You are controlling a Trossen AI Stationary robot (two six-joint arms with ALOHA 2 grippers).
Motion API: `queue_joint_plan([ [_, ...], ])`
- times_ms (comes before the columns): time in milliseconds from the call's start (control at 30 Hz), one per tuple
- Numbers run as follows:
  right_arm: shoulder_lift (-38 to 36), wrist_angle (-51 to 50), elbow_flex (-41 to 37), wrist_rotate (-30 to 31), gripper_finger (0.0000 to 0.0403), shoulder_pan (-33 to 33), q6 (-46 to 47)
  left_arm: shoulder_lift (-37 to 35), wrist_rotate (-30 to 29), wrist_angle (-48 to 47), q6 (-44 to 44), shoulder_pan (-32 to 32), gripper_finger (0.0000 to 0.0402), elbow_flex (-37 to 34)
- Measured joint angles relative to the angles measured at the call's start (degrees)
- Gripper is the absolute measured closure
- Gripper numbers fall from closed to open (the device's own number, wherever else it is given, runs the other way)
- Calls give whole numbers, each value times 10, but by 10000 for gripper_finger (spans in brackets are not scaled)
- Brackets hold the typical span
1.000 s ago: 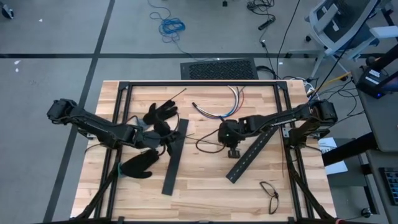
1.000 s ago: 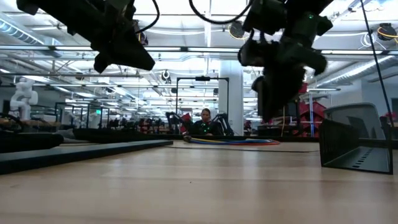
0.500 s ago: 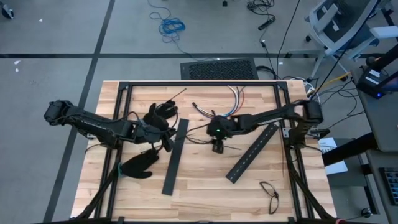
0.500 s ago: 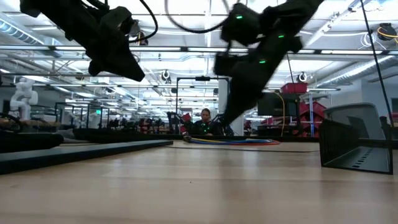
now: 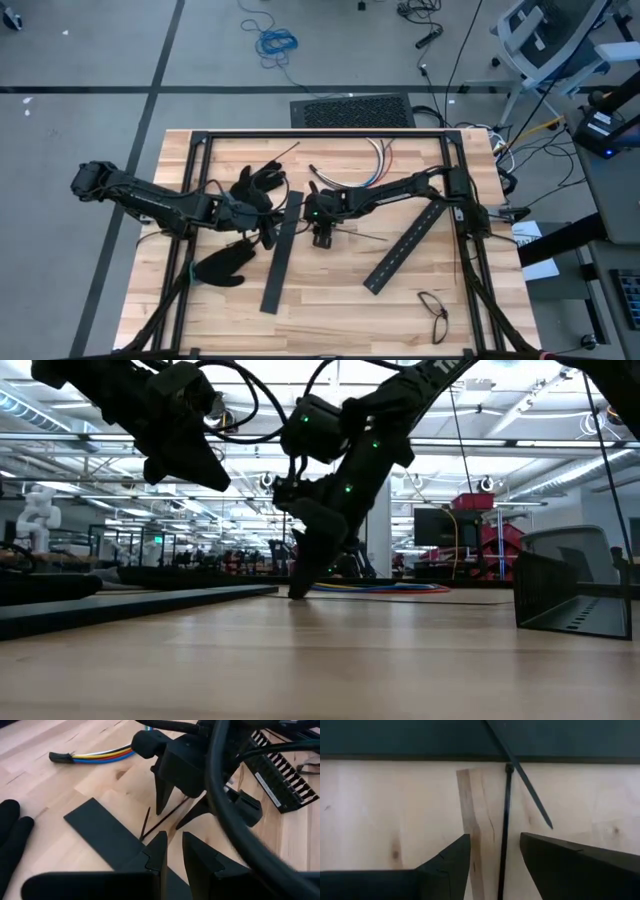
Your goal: Ziptie cables
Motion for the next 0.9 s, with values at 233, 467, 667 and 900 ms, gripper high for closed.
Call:
queue_joint_plan([
  [233,0,-13,0,16,236,1,15,0,0,1,4,0,343,0],
  [467,40,-14,4,18,298,1,51,0,0,7,2,0,343,0],
  [667,52,-8,4,6,372,3,85,-2,0,9,-1,-1,343,0],
  [900,56,-2,4,-30,401,0,122,-21,-8,11,0,-2,343,0],
])
